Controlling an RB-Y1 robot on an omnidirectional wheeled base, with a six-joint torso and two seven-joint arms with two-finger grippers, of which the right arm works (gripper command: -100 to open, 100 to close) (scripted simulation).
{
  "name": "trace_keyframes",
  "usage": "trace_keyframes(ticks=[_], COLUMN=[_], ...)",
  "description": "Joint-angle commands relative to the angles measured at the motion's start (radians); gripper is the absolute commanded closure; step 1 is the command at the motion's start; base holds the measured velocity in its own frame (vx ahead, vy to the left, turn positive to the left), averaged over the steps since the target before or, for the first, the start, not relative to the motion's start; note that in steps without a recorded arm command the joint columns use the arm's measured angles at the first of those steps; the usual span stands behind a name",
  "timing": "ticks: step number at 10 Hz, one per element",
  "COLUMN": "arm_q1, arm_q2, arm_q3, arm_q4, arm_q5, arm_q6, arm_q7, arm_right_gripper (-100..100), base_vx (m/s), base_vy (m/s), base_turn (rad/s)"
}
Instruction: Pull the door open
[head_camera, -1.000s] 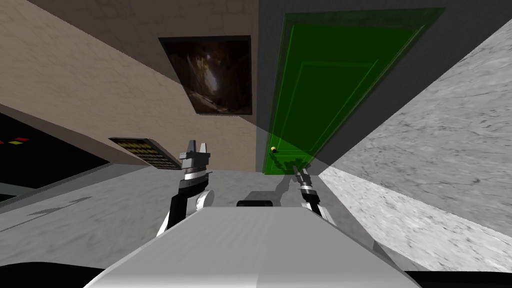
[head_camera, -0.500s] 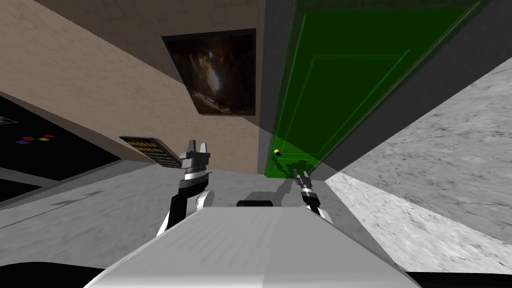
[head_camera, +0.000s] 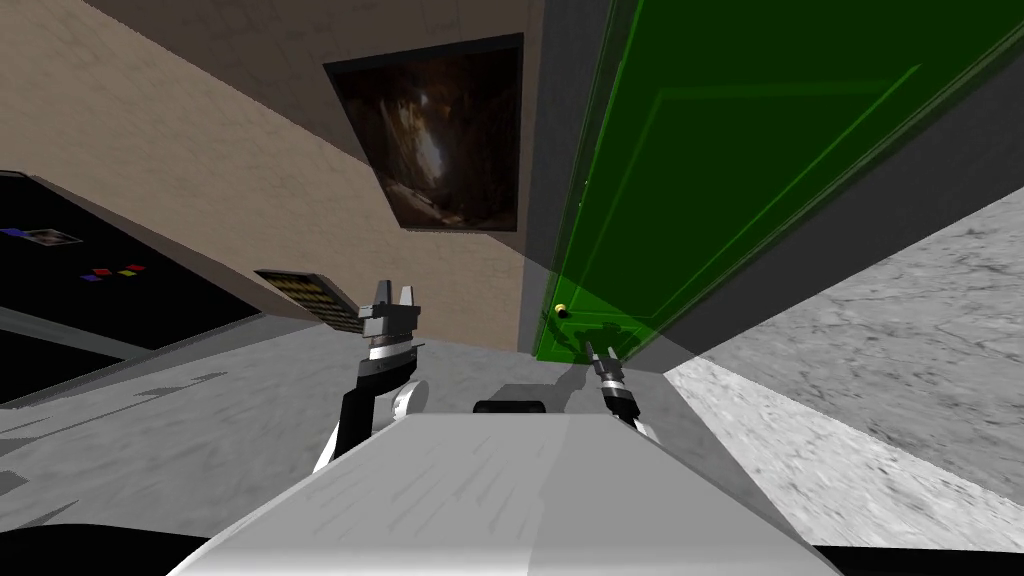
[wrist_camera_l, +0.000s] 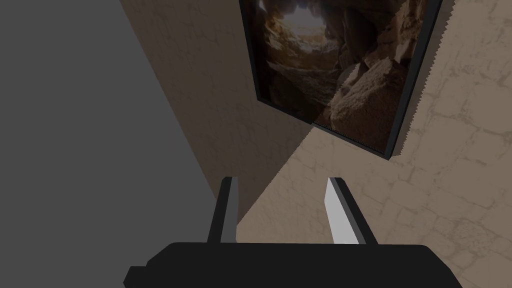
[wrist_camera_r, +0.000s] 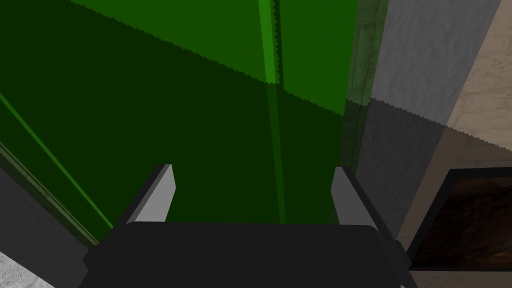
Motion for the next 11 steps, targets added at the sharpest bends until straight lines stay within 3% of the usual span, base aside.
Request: trace_keyframes(ticks=[1,8,11], arm_q1=[-0.008,-0.042,-0.057], arm_q2=[0.005,0.054,0.085], arm_q3=[-0.017,-0.095,-0.13], arm_q4=[0.035,0.182,0.247], arm_q5=[0.012,0.082,0.113], arm_q6=[-0.017,-0.073,-0.099], arm_q7=[0.025,0.146,0.199], arm_right_gripper=[-100,-100,-100], base_vx=[0.107,0.143,0.145], base_vy=[0.0,-0.012,-0.021], base_turn=[0.09,0.099,0.097])
